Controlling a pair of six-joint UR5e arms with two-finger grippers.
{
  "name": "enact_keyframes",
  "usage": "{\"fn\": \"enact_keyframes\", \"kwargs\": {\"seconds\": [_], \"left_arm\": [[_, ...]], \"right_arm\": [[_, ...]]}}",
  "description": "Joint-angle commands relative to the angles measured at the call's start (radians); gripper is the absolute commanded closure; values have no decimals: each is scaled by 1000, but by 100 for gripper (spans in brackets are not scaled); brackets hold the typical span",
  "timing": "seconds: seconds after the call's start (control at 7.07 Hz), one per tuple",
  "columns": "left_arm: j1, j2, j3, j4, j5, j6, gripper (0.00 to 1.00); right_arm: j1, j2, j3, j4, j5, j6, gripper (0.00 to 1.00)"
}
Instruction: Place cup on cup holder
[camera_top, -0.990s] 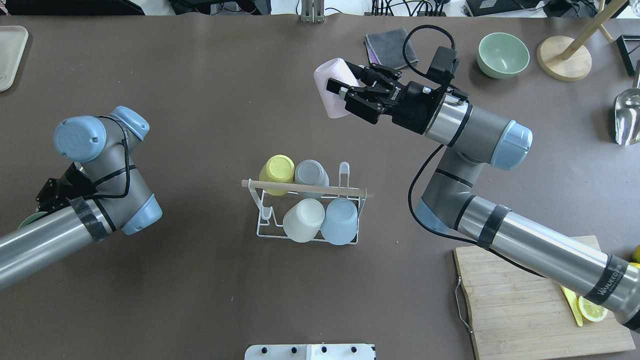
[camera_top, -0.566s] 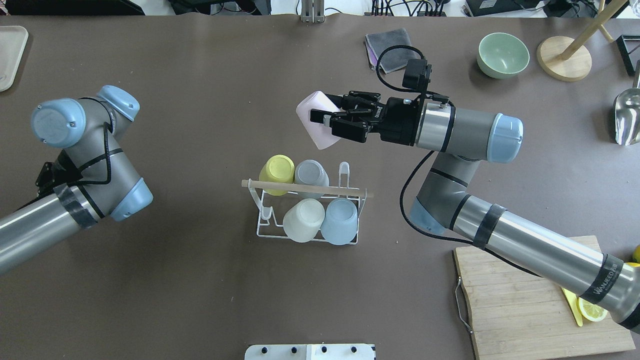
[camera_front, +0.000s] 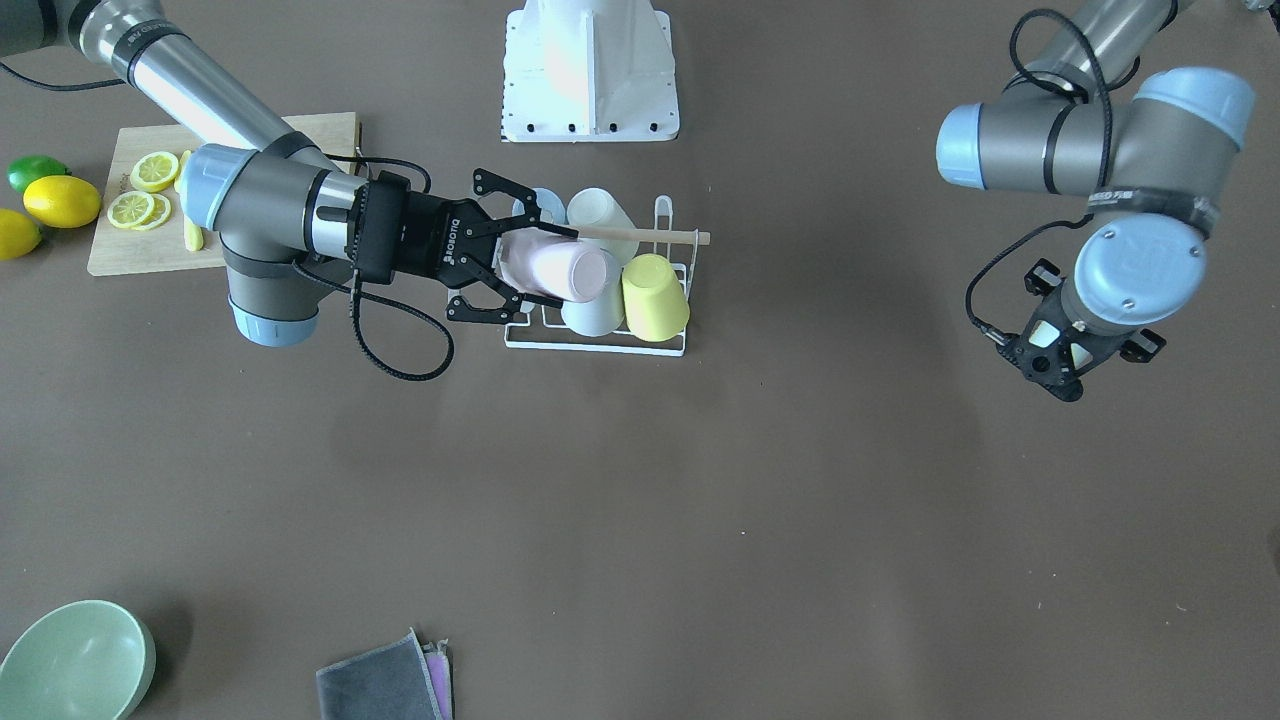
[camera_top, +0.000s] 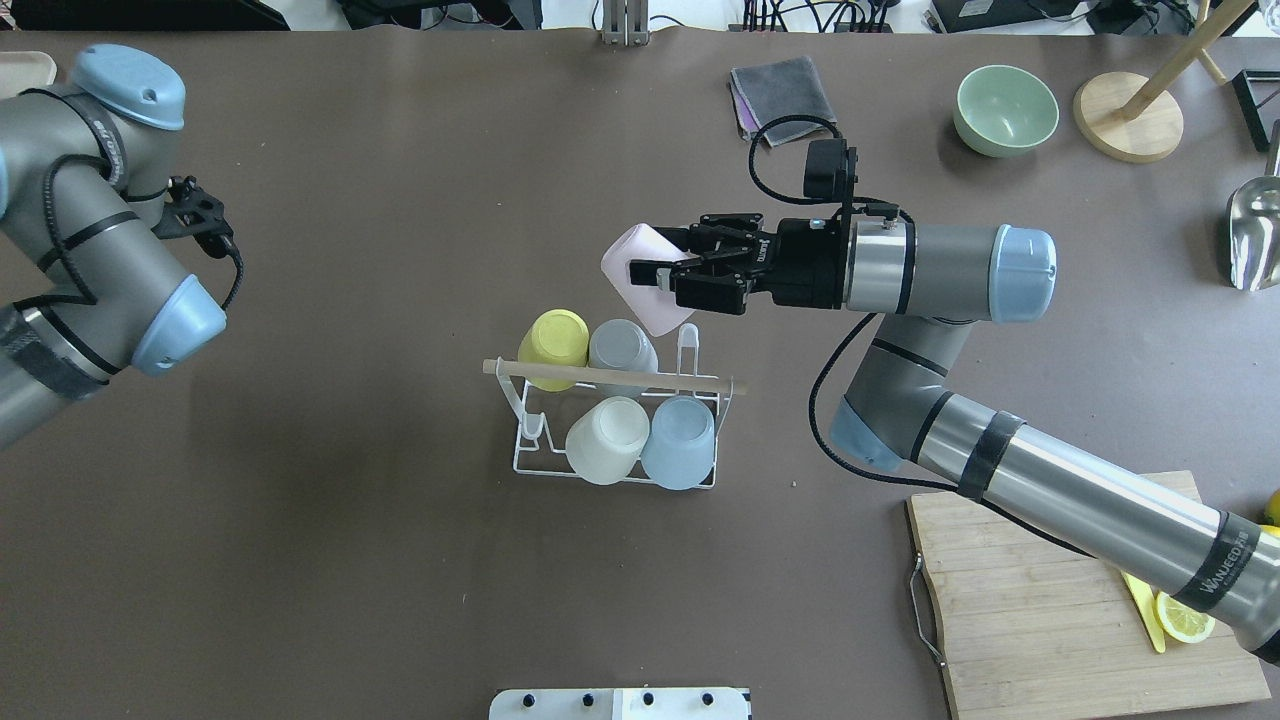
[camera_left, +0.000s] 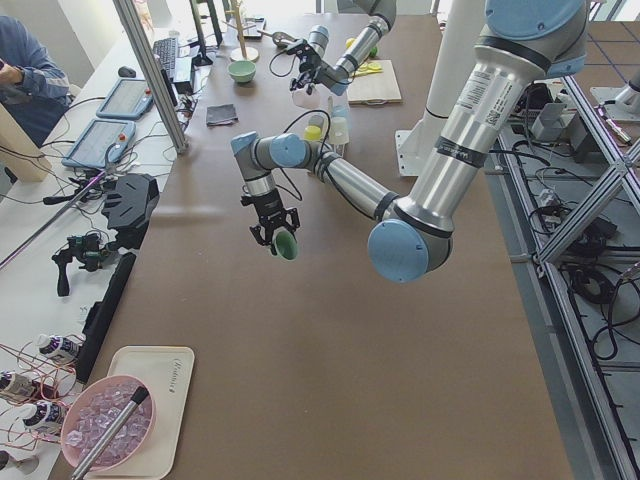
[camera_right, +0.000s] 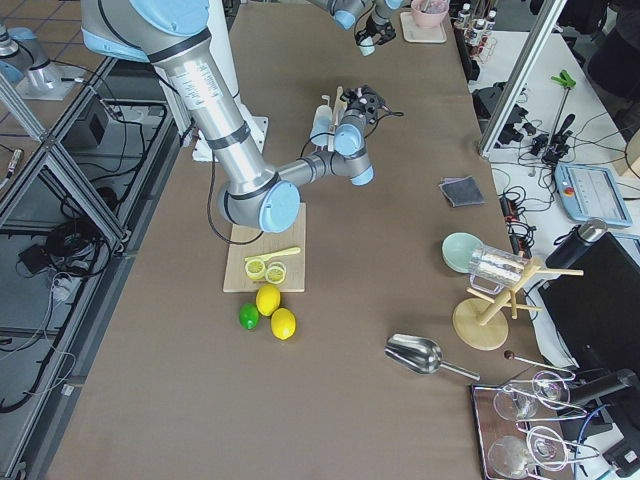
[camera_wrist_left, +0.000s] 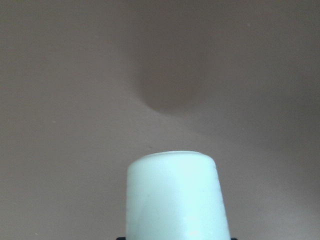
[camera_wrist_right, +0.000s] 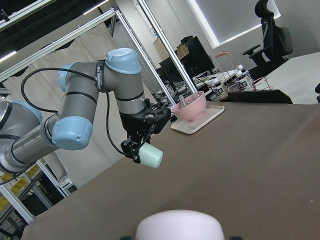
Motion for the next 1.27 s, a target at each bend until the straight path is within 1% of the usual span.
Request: {"fn": "enact_keyframes", "kwargs": {"seconds": [0.0,0.14,0.57,0.71,0.85,1.13], "left_arm": [[-72,12,-56,-320,-28,-67,35],[-83,29,-70,-509,-28,-118,35],[-59,134,-160,-1080,-27,-315,34],[-47,158,-166,-1265,-19,-399,34],[-10,202,-166,-1461,1,-467,34],[109,260,-168,-1763,162,-498,34]], "right_arm": [[-4,-10,-1,5,-11,-70,100],[-7,-12,-6,42,-34,-75,100],[-17,-21,-11,85,-106,-135,100],[-33,-26,-20,103,-127,-146,100],[-51,-24,-41,122,-150,-173,100],[-62,-12,-57,123,-164,-173,100]]}}
